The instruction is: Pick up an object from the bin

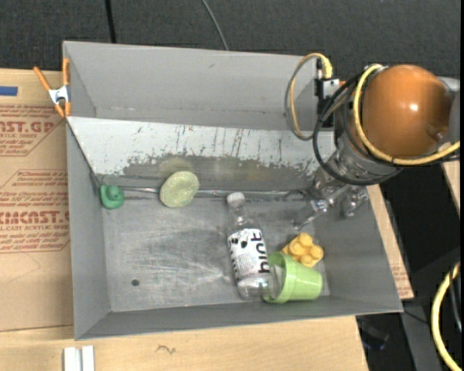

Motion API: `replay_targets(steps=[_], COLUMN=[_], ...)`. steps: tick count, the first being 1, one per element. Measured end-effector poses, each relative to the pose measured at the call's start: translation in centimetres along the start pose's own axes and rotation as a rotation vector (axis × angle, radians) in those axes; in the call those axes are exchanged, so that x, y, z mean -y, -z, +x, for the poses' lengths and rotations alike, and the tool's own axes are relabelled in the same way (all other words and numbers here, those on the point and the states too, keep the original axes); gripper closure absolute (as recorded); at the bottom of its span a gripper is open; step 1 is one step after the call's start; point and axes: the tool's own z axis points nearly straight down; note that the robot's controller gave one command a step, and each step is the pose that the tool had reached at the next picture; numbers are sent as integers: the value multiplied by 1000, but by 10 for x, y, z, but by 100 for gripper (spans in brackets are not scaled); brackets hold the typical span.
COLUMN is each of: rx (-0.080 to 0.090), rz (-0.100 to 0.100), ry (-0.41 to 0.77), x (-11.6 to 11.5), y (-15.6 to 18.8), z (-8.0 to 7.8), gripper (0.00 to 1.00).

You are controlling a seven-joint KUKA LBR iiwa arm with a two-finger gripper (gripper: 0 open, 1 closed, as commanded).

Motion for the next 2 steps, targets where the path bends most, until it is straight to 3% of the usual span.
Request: replay_targets(steps=[1, 2], rx=[5, 24], rz=[-6, -10], ry=[80, 406], x=[-34, 4], y=[-37, -95], z=[11, 8], gripper=[0, 100])
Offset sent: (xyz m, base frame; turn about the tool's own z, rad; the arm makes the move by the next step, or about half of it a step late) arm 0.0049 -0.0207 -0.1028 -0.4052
